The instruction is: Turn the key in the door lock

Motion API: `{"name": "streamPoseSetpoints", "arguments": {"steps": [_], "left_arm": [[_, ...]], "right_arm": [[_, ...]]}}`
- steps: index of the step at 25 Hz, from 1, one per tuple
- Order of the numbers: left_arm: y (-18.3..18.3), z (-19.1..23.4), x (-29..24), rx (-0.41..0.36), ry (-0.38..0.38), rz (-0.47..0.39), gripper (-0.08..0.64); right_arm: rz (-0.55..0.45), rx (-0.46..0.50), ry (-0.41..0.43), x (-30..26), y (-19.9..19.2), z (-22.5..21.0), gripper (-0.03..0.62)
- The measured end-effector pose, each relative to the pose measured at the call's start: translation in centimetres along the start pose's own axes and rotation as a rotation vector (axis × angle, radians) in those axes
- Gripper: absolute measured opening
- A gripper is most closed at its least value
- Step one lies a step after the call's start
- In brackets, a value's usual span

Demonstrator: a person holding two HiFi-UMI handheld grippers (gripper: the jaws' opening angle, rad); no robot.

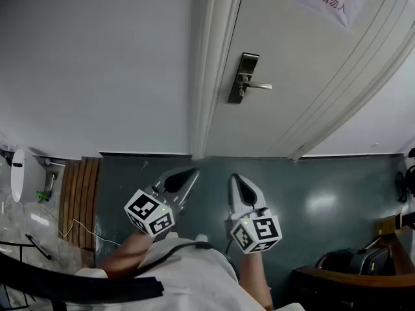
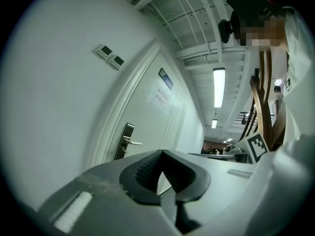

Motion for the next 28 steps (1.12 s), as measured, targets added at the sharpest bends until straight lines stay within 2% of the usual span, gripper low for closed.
{"name": "streamPoseSetpoints", "arguments": {"steps": [8,13,28], "left_arm": [[-0.2,-0.9,-1.3,-0.024,0.023,0.0,0.003],[-0.4,-1.7,-1.9,-0.01,0.049,0.0,0.003],[-2.3,-5.0,-3.3,-0.022,0.117,0.056,0.003]], "right_arm": [[0.011,0.006,0.019,0.6,0.2,-1.4,0.003],[0.017,-0.025,0.063,1.3,0.3,-2.3,0.003],[0.063,-0.086,0.056,4.8,-0.8,-7.1,0.003]]}}
Point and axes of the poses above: the fingertips, and each gripper's own axes: x backward along the fingers, z to its left, y out of its top, the point moved 1 cm from there along x, backward along the fingers, and after that the axes turned 13 degrees about -x, right-handed, at the moved point
